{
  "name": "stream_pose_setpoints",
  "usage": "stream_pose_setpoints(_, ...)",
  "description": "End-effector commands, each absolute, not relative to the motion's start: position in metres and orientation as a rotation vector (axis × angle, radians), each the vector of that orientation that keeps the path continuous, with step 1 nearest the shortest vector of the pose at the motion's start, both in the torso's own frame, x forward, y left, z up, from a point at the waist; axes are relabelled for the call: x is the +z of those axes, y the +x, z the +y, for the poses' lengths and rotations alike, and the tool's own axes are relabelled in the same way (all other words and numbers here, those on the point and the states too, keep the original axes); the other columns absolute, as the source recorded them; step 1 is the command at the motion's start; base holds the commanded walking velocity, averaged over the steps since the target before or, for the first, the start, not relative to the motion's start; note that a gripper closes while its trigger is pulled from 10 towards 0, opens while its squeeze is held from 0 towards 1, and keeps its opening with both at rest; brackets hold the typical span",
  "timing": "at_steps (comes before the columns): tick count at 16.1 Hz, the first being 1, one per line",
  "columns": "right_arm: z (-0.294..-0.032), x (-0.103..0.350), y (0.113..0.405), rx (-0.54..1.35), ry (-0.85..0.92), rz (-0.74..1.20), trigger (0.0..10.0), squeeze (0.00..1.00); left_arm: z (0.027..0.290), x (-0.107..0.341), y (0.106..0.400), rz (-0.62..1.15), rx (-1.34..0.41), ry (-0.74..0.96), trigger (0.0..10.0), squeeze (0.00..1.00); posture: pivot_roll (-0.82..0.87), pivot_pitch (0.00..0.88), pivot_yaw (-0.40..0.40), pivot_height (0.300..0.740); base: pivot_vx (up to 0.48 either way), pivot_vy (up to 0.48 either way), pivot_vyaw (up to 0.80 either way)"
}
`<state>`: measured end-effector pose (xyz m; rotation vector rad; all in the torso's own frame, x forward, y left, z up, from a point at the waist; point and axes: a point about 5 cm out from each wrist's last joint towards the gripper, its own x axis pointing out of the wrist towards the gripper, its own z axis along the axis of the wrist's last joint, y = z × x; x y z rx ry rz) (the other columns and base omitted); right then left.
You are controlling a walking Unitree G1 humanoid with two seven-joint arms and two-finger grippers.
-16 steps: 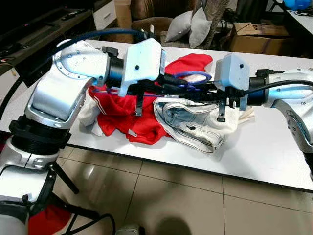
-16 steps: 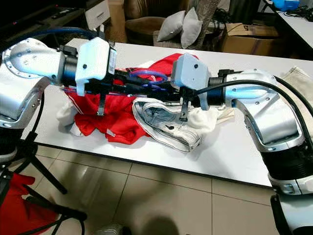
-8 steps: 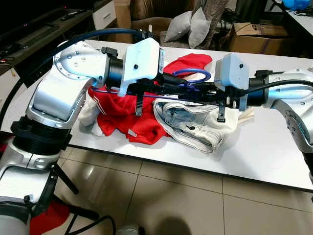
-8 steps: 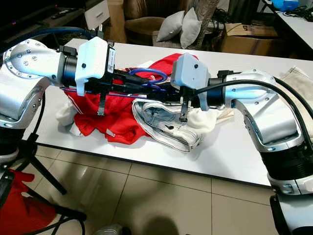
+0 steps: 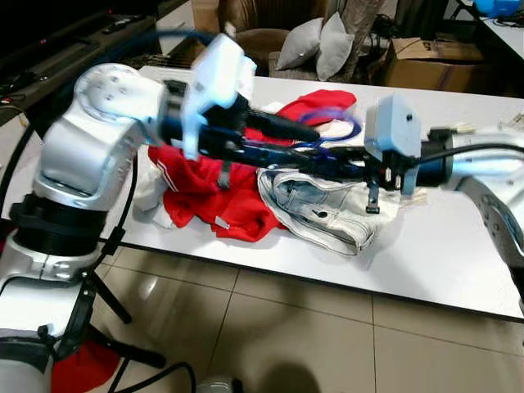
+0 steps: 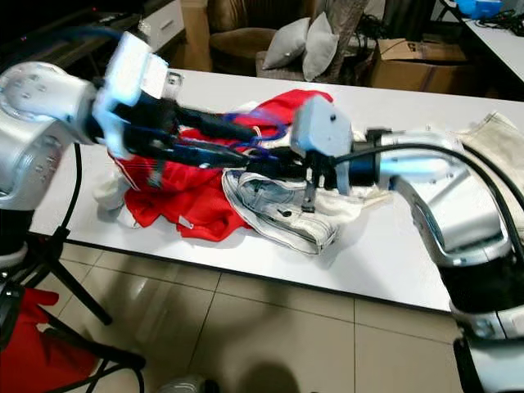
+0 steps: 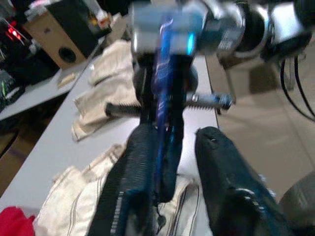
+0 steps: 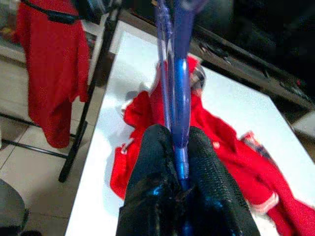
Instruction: Hang hanger
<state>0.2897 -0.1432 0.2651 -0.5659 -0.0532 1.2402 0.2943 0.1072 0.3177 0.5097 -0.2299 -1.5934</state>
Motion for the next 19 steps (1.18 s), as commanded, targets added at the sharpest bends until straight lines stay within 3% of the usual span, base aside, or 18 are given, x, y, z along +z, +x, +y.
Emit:
stream_pose_setpoints(1, -0.147, 0.269, 0.286, 1.215, -0.545, -0.063, 0.0, 0.00, 0.114, 0.326, 0.296, -0.255, -1.581, 0.468, 10.0, 1.00, 0.09, 0.000, 0.047, 0.740, 0.000, 0.000, 0.00)
stream_pose_setpoints(5, -0.161, 0.255, 0.275, 1.158, -0.454, 0.005, 0.0, 0.00, 0.136, 0.329, 0.301, -0.257, -1.522, 0.357, 10.0, 1.00, 0.08, 0.000, 0.050, 0.740, 0.000, 0.000, 0.00)
stream_pose_setpoints(7, -0.168, 0.239, 0.260, 1.065, -0.363, 0.027, 0.0, 0.00, 0.160, 0.320, 0.307, -0.233, -1.390, 0.272, 10.0, 1.00, 0.07, 0.000, 0.055, 0.740, 0.000, 0.000, 0.00)
stream_pose_setpoints(8, -0.169, 0.228, 0.254, 0.934, -0.281, 0.034, 0.0, 0.00, 0.174, 0.304, 0.312, -0.203, -1.218, 0.280, 10.0, 1.00, 0.06, 0.000, 0.053, 0.740, 0.000, 0.000, 0.00)
stream_pose_setpoints(9, -0.169, 0.225, 0.253, 0.902, -0.265, 0.035, 0.0, 0.00, 0.177, 0.298, 0.312, -0.192, -1.173, 0.298, 10.0, 1.00, 0.06, 0.000, 0.051, 0.740, 0.000, 0.000, 0.00)
stream_pose_setpoints(10, -0.165, 0.214, 0.251, 0.765, -0.203, 0.027, 0.0, 0.00, 0.175, 0.276, 0.313, -0.156, -1.022, 0.272, 10.0, 0.61, 0.06, 0.000, 0.043, 0.740, 0.000, 0.000, 0.00)
stream_pose_setpoints(12, -0.157, 0.199, 0.246, 0.569, -0.095, 0.023, 0.0, 0.00, 0.165, 0.243, 0.310, -0.132, -0.780, 0.173, 10.0, 0.03, 0.04, 0.000, 0.043, 0.740, 0.000, 0.000, 0.00)
stream_pose_setpoints(13, -0.155, 0.195, 0.243, 0.534, -0.072, 0.025, 0.3, 0.00, 0.164, 0.232, 0.308, -0.111, -0.705, 0.156, 10.0, 0.00, 0.05, 0.000, 0.043, 0.740, 0.000, 0.000, 0.00)
stream_pose_setpoints(14, -0.151, 0.191, 0.238, 0.472, -0.022, 0.024, 8.6, 0.00, 0.165, 0.213, 0.303, -0.072, -0.595, 0.123, 10.0, 0.00, 0.04, 0.000, 0.043, 0.740, 0.000, 0.000, 0.00)
stream_pose_setpoints(15, -0.150, 0.185, 0.234, 0.394, -0.006, 0.026, 10.0, 0.00, 0.167, 0.196, 0.296, -0.051, -0.477, 0.047, 10.0, 0.00, 0.04, 0.000, 0.043, 0.740, 0.000, 0.000, 0.00)
stream_pose_setpoints(19, -0.152, 0.169, 0.220, 0.231, 0.008, 0.082, 10.0, 0.00, 0.159, 0.160, 0.270, 0.017, -0.355, 0.030, 10.0, 0.00, 0.04, 0.000, 0.025, 0.740, 0.000, 0.000, 0.00)
